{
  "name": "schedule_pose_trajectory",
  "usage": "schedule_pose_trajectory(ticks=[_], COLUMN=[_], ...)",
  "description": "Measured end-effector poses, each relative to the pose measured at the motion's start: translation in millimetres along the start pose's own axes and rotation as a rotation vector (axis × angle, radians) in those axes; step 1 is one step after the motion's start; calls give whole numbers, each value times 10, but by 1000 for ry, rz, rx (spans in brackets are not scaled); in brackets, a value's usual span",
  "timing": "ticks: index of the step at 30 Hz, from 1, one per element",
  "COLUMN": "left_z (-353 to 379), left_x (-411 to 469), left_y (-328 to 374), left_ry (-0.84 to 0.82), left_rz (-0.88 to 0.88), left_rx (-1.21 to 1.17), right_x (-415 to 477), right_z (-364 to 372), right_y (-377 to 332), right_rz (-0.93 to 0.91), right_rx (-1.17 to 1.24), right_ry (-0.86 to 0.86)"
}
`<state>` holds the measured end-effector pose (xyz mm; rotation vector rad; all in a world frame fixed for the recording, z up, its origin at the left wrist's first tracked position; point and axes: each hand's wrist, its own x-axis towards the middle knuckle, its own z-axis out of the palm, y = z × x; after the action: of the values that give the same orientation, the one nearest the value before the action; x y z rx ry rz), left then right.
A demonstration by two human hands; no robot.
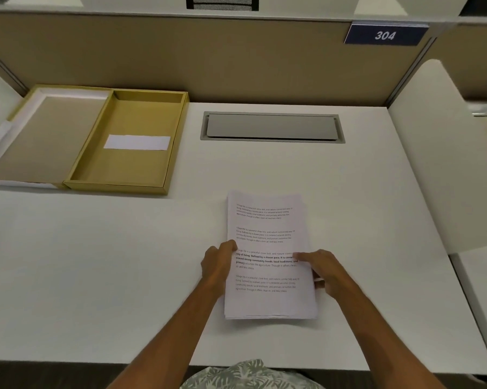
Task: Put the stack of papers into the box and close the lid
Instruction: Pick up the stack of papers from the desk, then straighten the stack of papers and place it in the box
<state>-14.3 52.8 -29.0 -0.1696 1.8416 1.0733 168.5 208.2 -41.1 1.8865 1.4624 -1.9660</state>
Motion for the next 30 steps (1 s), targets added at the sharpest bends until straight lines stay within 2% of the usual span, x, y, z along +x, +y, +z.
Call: schedule_pose_trajectory(ticks=[9, 16, 20, 26, 30], left_z=[-191, -245, -270, -410, -503], left_x=[285, 304, 207, -294, -417], left_y=[-8, 165, 168, 272, 219], left_ry=[-72, -268, -192, -29, 36], left_rz=[89, 117, 239, 590, 754], left_rx=[114, 330, 336, 251, 219], right_x=[86, 144, 18, -368, -497], right_z=[-171, -237, -208, -190, -109], right_y=[-47, -136, -181, -240, -246], right_rz=[-43, -116, -282, -706, -835], right_rx=[49, -64, -105, -94, -54], right_ry=[-123, -224, -190, -87, 3])
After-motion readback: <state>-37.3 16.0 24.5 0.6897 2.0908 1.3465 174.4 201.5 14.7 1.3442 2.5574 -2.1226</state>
